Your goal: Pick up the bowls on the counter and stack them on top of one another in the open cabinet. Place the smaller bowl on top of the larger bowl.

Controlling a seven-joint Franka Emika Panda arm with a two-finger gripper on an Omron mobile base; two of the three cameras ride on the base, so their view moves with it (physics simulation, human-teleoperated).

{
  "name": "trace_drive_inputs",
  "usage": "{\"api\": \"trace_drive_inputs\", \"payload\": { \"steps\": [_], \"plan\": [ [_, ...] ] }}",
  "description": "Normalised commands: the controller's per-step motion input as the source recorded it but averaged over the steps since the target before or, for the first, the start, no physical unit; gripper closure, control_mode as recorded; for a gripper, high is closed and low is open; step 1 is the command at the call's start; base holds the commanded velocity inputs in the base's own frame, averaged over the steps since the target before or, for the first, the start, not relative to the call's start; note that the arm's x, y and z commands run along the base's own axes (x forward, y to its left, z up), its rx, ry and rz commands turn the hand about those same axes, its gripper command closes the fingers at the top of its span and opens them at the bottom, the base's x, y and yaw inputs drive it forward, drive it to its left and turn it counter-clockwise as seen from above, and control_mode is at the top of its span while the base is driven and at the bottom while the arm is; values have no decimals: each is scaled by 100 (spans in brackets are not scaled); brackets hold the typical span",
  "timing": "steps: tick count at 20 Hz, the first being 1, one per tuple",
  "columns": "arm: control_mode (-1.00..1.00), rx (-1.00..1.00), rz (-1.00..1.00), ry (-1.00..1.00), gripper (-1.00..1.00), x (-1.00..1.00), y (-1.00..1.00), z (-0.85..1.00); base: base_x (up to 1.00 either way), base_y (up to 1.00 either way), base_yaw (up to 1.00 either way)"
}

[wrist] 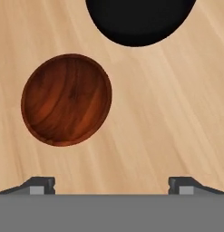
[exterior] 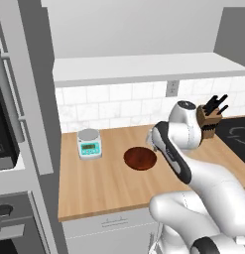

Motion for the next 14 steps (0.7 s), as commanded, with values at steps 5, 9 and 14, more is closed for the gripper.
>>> {"api": "trace_drive_inputs", "payload": {
  "steps": [5, 9, 14],
  "plan": [
    [-100, 0, -6, 0, -100, 41, 0, -45, 0, 0, 0],
    [-100, 0, -4, 0, -100, 35, 0, -48, 0, 0, 0],
    [-100, 0, -6, 0, -100, 23, 0, -22, 0, 0, 0]
  ]
}}
